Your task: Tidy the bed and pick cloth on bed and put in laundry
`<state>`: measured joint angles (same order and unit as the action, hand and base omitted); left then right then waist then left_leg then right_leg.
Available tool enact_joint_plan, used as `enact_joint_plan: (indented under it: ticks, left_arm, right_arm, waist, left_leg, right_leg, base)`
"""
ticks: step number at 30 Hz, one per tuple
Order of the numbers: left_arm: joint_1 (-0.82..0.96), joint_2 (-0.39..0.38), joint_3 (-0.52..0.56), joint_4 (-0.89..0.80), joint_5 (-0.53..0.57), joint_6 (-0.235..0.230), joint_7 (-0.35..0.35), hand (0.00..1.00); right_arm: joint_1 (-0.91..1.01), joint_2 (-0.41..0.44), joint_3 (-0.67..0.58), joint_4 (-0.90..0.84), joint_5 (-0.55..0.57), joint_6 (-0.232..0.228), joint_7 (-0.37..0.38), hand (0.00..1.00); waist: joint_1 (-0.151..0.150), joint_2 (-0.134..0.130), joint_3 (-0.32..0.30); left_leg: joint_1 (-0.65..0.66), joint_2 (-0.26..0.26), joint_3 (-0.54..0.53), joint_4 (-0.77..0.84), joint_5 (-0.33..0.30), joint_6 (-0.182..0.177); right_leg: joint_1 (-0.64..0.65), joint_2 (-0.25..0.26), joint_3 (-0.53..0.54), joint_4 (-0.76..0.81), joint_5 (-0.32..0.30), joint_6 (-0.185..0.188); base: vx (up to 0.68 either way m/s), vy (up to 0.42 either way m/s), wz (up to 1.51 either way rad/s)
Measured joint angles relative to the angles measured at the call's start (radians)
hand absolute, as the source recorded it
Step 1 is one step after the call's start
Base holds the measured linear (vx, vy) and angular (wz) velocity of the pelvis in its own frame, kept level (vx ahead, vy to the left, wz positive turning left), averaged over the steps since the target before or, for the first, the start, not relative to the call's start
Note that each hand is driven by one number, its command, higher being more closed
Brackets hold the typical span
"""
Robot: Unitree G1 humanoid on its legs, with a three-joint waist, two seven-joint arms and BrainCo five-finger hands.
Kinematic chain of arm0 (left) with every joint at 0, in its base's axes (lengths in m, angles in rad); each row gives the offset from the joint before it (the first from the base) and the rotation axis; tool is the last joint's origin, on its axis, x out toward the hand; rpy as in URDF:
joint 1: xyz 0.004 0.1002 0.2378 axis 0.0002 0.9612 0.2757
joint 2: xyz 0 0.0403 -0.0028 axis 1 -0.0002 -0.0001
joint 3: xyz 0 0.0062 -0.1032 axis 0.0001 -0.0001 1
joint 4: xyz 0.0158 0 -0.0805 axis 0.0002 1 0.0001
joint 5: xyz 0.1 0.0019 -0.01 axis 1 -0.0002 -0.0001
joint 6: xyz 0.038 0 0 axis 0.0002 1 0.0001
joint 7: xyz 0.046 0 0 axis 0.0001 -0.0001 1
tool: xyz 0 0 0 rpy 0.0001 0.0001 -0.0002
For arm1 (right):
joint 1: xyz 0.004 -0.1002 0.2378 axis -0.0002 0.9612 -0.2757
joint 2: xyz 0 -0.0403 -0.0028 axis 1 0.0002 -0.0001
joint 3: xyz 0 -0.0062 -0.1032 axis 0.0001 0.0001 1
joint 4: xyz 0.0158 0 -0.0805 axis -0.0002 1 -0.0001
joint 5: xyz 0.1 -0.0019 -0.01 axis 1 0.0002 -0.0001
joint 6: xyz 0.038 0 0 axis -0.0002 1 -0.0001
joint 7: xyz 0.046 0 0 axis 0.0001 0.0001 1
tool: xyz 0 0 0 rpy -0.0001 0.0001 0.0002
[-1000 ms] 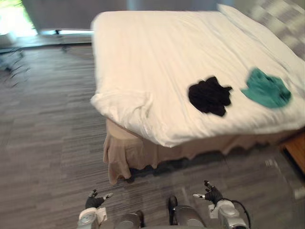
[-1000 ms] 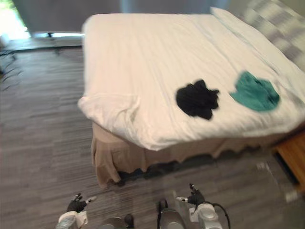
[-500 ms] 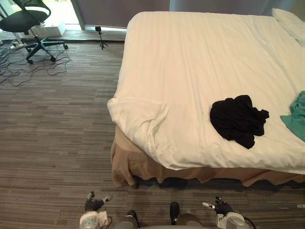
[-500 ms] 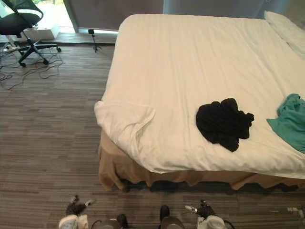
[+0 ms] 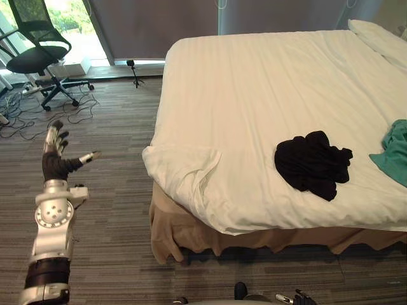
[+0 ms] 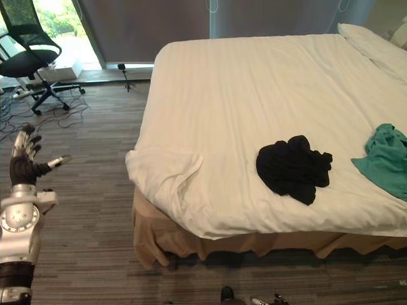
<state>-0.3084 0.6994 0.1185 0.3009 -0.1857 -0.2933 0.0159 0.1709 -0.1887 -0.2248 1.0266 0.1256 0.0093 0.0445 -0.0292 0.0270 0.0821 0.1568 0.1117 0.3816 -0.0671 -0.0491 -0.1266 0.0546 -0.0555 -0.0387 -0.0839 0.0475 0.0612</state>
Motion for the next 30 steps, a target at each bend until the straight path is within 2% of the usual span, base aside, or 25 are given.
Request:
enact_joint_plan:
  ticks: [3,4,7,9,12,14,15,16,18,21,24,27,30]
  left_arm:
    - [-0.065,0.000,-0.102,0.047,0.085,0.010,-0.010,0.00]
    - [-0.077,-0.001,-0.123,0.055,0.113,0.019,-0.017,0.00]
    - [-0.145,-0.004,-0.252,0.137,0.211,0.062,-0.024,0.00]
    - [-0.197,-0.014,-0.313,0.225,0.256,0.095,-0.032,0.00]
    - [-0.287,-0.030,-0.338,0.320,0.292,0.114,-0.041,0.00]
    - [-0.340,-0.035,-0.355,0.364,0.321,0.117,-0.039,0.00]
    - [-0.388,-0.045,-0.366,0.392,0.342,0.116,-0.036,0.00]
    - [-0.412,-0.045,-0.383,0.411,0.362,0.116,-0.024,1.00]
    - [-0.443,-0.055,-0.407,0.440,0.391,0.121,-0.017,1.00]
    - [-0.455,-0.091,-0.455,0.471,0.421,0.156,-0.021,1.00]
    - [-0.421,-0.118,-0.461,0.474,0.433,0.194,-0.042,1.00]
    - [-0.390,-0.122,-0.460,0.462,0.506,0.193,-0.091,1.00]
    - [-0.315,-0.140,-0.454,0.419,0.494,0.191,-0.111,1.00]
  right_arm:
    - [0.010,0.003,0.004,-0.030,0.000,0.000,-0.004,0.00]
    - [0.008,0.003,0.005,-0.030,0.000,0.000,-0.004,0.00]
    - [0.006,0.004,0.024,-0.030,0.003,0.000,-0.007,0.00]
    - [-0.006,0.005,0.042,-0.033,0.005,-0.002,-0.008,0.00]
    - [-0.041,0.004,0.043,-0.034,0.026,-0.008,-0.012,0.00]
    - [-0.064,0.004,0.046,-0.046,0.034,-0.014,-0.014,0.00]
    - [-0.081,0.003,0.054,-0.076,0.034,-0.020,-0.013,0.00]
    - [-0.109,-0.002,0.065,-0.076,0.034,-0.027,-0.014,0.00]
    - [-0.140,-0.008,0.079,-0.091,0.034,-0.033,-0.015,0.00]
    - [-0.157,-0.010,0.085,-0.109,0.034,-0.040,-0.017,0.00]
    - [-0.157,-0.011,0.094,-0.107,0.033,-0.039,-0.021,0.00]
    - [-0.163,-0.017,0.113,-0.107,0.032,-0.038,-0.022,0.00]
    - [-0.165,-0.032,0.112,-0.106,0.032,-0.038,-0.023,0.00]
  waist:
    - [-0.036,0.003,-0.001]
    - [-0.039,0.003,-0.001]
    - [-0.058,0.001,0.011]
    - [-0.088,0.000,0.030]
    - [-0.095,0.002,0.087]
    - [-0.111,-0.001,0.126]
    - [-0.123,-0.001,0.168]
    - [-0.130,-0.003,0.191]
    - [-0.137,-0.005,0.222]
    - [-0.148,-0.001,0.261]
    - [-0.148,0.004,0.265]
    - [-0.146,0.008,0.264]
    - [-0.138,0.028,0.252]
  left_leg:
    - [0.001,0.003,0.051,-0.009,0.006,-0.006]
    - [0.001,0.003,0.061,-0.013,0.007,-0.007]
    - [-0.001,0.002,0.089,-0.019,0.008,-0.007]
    - [-0.019,0.002,0.101,-0.018,0.008,-0.008]
    - [-0.049,0.001,0.130,-0.009,0.008,-0.007]
    - [-0.077,0.001,0.135,0.010,0.008,-0.006]
    - [-0.093,0.001,0.137,0.020,0.007,-0.005]
    - [-0.104,0.001,0.147,0.024,0.007,-0.005]
    - [-0.129,0.002,0.160,0.045,0.001,0.004]
    - [-0.138,0.002,0.165,0.055,-0.001,0.007]
    - [-0.139,0.002,0.169,0.058,-0.001,0.007]
    - [-0.139,0.002,0.159,0.073,-0.011,0.012]
    - [-0.137,0.000,0.152,0.073,-0.013,0.015]
  right_leg:
    - [-0.013,0.001,0.017,-0.005,0.007,0.001]
    - [-0.020,0.002,0.024,-0.005,0.009,0.002]
    - [-0.039,0.008,0.051,-0.005,0.016,0.002]
    - [-0.065,0.009,0.060,-0.005,0.023,0.011]
    - [-0.107,0.011,0.074,-0.004,0.044,0.021]
    - [-0.132,0.009,0.084,-0.003,0.055,0.018]
    - [-0.148,0.008,0.092,0.004,0.060,0.015]
    - [-0.166,0.009,0.104,0.011,0.062,0.013]
    - [-0.190,0.009,0.119,0.012,0.071,0.018]
    - [-0.199,0.007,0.124,0.015,0.075,0.016]
    - [-0.205,0.007,0.123,0.024,0.075,0.016]
    - [-0.195,0.001,0.113,0.025,0.073,0.016]
    - [-0.188,-0.004,0.103,0.025,0.068,0.018]
  base:
    - [-0.04,-0.021,-0.17]
    - [-0.03,-0.008,-0.38]
    - [-0.01,-0.008,-0.25]
    - [-0.02,-0.018,-0.17]
    - [-0.06,-0.025,-0.30]
    - [-0.06,-0.038,-0.17]
    - [-0.07,-0.048,-0.14]
    - [-0.08,-0.054,-0.19]
    - [-0.06,-0.037,-0.20]
    - [-0.03,-0.029,-0.06]
    - [-0.04,-0.026,-0.01]
    - [-0.06,-0.021,0.09]
    - [-0.05,-0.019,0.09]
